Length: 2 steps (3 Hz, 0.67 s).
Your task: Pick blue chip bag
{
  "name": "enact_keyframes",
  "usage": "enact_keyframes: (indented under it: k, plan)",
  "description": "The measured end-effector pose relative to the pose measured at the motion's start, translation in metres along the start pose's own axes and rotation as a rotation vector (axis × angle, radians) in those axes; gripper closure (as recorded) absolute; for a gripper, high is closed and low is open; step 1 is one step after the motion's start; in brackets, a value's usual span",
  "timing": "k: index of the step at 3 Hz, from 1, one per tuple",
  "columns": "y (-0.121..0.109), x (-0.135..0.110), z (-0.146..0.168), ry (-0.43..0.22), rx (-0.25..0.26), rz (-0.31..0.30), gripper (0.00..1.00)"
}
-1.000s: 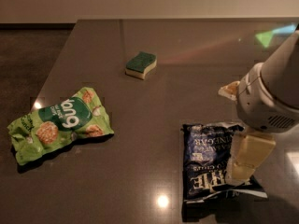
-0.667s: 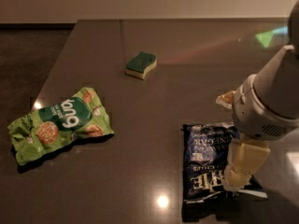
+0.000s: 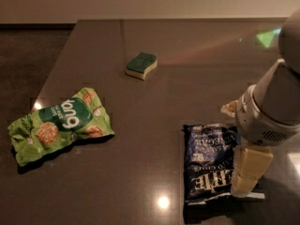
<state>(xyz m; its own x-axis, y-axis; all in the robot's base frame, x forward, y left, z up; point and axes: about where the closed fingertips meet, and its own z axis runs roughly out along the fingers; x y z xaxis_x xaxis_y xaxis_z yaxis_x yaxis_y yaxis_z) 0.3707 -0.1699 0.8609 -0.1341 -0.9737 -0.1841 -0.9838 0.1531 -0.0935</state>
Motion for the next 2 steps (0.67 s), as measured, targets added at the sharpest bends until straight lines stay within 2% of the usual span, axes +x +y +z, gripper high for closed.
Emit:
enact_keyframes:
  k: [1,2]
  plan:
    - [0.0023,0.0053,0.0062,0.039,-0.025,-0.008,0.03]
    - [0.0055,0.0058,0.006,0.066,-0.043,-0.015,0.34]
